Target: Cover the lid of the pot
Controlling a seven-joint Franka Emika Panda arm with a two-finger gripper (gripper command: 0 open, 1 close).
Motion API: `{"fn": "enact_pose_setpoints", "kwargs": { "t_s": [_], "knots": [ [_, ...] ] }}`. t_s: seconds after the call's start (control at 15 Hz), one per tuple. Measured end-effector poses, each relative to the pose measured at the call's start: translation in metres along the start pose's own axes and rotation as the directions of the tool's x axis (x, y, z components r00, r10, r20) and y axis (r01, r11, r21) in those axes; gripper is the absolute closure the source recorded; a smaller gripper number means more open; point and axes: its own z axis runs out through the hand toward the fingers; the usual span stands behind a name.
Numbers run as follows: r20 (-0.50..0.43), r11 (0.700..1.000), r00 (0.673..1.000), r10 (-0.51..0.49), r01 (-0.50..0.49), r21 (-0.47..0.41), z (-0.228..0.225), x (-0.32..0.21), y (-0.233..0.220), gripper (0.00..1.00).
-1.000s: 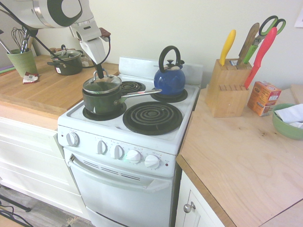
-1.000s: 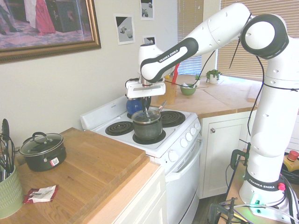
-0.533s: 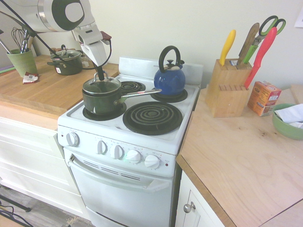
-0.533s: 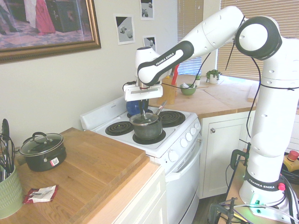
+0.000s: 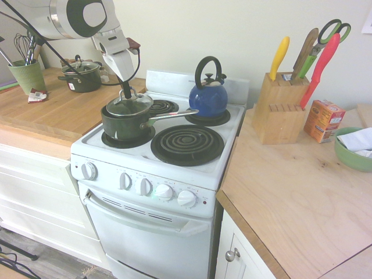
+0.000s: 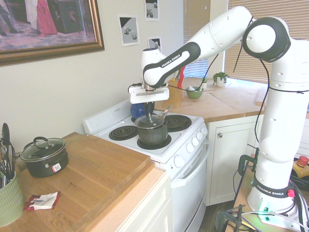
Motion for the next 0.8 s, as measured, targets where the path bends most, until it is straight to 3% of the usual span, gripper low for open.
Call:
{"fn": "enact_pose_setpoints", "kwargs": {
  "t_s": [0.4,0.8],
  "knots": [
    [-0.002,1.0,1.0,-0.013,0.013,0.008,-0.006,-0.006,0.002,1.0],
    [-0.01,0.999,0.999,-0.032,0.031,-0.012,-0.011,-0.01,0.032,1.0]
  ]
}}
